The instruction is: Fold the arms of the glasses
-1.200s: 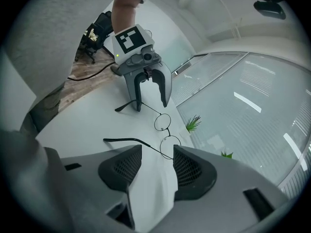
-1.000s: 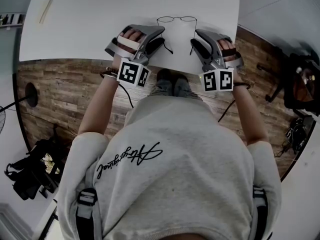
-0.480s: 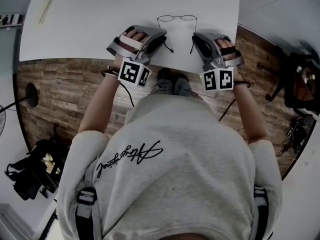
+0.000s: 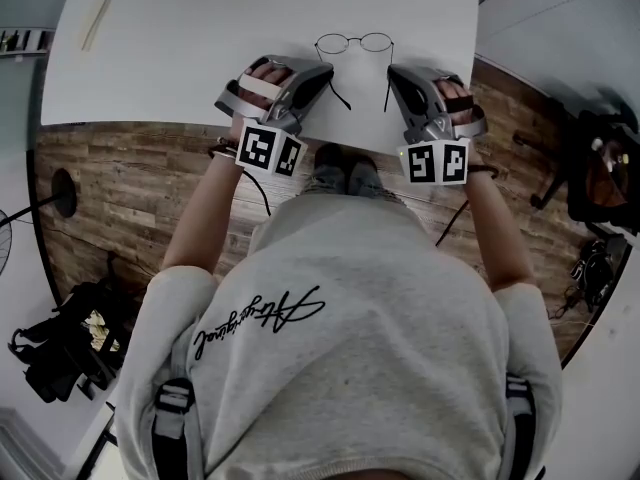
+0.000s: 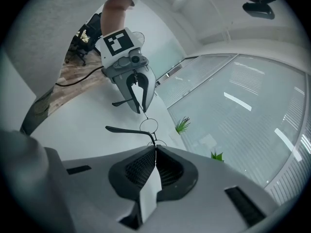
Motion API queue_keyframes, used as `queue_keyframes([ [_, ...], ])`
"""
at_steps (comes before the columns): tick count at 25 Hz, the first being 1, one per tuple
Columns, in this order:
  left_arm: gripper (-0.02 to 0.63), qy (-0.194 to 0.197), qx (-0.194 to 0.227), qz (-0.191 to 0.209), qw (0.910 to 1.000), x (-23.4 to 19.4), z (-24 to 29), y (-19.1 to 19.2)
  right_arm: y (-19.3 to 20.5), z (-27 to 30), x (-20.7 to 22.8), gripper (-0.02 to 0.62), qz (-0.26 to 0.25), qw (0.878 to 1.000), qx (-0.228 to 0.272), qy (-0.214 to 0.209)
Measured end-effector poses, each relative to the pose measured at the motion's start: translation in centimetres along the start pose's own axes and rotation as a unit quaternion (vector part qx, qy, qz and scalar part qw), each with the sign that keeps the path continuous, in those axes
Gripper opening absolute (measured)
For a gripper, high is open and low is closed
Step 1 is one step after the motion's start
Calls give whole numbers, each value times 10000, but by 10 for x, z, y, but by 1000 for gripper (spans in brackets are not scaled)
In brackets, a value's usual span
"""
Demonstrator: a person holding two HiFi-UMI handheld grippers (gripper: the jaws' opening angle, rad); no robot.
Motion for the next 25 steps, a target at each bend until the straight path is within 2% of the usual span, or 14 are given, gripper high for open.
queue_keyframes([
  [5,5,-378,138,-686,9968,-16,-1,1,-2,0,13,2,599,9980,-27,172],
  [7,2,-550,232,-1042,9928,-24,-4,1,-5,-3,20,2,1081,9939,-23,206],
  [9,2,-707,390,-1531,9849,-32,-8,-2,-3,-7,26,2,1720,9848,16,222],
  [13,0,-825,753,-2589,9594,-44,-11,-10,1,-14,33,2,2753,9613,50,-7],
  [17,-2,-844,1247,-3650,9187,-47,-17,-16,-2,-22,40,3,3584,9333,-63,-236],
  [19,-2,-816,1354,-4032,9014,-45,-20,-18,-4,-26,41,3,3761,9260,-140,-288],
  [21,-2,-753,1377,-4328,8877,-38,-21,-19,-6,-28,39,3,3809,9236,-272,-348],
  [25,-2,-678,1372,-4673,8707,-26,-20,-17,-2,-29,29,3,3956,9163,-431,-445],
])
Point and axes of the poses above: the fingertips, and each gripper's own axes: z forward along the fingers, x to its right, y out of its underside, the point moved 2 cm from there along -z, backward along the fingers, and after that the axes turned 10 degrees about x, right-handed, at the moved point
